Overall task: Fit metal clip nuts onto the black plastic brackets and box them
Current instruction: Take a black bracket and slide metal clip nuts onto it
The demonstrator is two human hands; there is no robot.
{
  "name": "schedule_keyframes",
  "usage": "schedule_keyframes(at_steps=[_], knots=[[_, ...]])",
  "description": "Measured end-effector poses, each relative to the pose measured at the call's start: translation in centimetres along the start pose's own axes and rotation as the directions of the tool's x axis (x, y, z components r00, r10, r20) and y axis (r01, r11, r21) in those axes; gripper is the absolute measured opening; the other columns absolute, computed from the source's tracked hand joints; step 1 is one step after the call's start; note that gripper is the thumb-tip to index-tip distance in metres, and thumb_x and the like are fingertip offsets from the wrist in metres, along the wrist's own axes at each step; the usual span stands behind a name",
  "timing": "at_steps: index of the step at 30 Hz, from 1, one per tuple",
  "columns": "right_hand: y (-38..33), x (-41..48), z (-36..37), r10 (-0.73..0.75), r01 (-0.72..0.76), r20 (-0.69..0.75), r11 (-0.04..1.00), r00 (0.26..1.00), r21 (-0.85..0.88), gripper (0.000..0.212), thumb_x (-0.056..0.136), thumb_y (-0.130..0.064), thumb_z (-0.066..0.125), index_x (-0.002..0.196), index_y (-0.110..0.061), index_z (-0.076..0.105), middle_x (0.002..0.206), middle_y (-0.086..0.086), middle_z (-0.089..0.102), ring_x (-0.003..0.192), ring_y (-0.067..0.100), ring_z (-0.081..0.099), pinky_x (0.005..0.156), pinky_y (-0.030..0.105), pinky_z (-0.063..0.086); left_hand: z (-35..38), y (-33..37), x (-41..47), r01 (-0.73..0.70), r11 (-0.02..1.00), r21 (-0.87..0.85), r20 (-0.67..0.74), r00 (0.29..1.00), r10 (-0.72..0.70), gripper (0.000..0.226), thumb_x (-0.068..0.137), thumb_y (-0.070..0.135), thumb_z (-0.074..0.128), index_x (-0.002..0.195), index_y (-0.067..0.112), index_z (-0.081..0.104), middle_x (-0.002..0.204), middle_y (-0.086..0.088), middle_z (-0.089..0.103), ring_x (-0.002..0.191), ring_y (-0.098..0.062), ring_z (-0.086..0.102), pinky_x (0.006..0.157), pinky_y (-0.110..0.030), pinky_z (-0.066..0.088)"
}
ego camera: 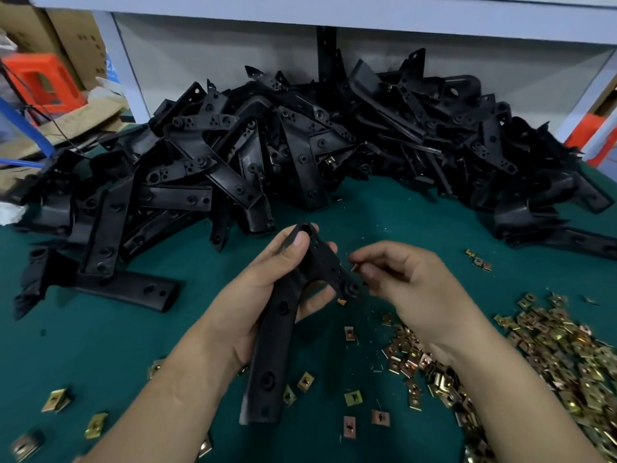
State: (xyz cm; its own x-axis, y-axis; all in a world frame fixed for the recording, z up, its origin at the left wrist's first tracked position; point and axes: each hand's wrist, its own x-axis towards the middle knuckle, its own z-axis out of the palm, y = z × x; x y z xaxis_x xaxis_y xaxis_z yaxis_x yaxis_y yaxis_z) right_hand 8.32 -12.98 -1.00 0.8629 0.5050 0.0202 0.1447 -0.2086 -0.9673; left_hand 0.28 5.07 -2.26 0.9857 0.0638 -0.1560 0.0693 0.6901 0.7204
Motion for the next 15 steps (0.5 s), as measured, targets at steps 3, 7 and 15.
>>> schedule_keyframes(at_steps=[3,7,15], knots=[[-0.1,0.0,-0.1,0.056,-0.056,0.005,0.991,0.998,0.122,0.026,0.094,-0.006,0.065,0.091,-0.028,0.079,0.092,-0.001,0.075,0.090,0.015,0.066,0.092,0.035,0.056,-0.1,0.1,0.2,-0.007,0.997,0.075,-0.004,1.000,0.007,0.025,0.082,0.029,0.079,0.106,0.029,0.072,0.111,-0.010,0.076,0.104,-0.016,0.073,0.072,-0.032,0.061],[-0.4,-0.1,0.0,0.086,-0.098,0.061,0.970,0.994,0.221,0.018,0.094,-0.010,0.064,0.092,-0.022,0.078,0.097,0.007,0.072,0.094,0.020,0.066,0.094,0.039,0.056,-0.4,0.0,0.4,-0.031,0.992,0.119,0.022,0.999,0.028,0.024,0.085,0.025,0.072,0.109,0.027,0.073,0.108,-0.011,0.076,0.097,-0.019,0.074,0.073,-0.033,0.062],[-1.2,-0.6,0.0,0.055,-0.120,0.180,0.920,0.982,0.373,0.025,0.082,-0.024,0.066,0.105,-0.021,0.077,0.101,0.006,0.072,0.095,0.015,0.067,0.083,0.026,0.057,-0.9,-0.2,0.3,-0.064,0.989,0.133,0.205,0.978,0.036,0.049,0.081,0.022,0.082,0.126,0.021,0.065,0.097,-0.012,0.071,0.078,-0.022,0.072,0.067,-0.028,0.058]])
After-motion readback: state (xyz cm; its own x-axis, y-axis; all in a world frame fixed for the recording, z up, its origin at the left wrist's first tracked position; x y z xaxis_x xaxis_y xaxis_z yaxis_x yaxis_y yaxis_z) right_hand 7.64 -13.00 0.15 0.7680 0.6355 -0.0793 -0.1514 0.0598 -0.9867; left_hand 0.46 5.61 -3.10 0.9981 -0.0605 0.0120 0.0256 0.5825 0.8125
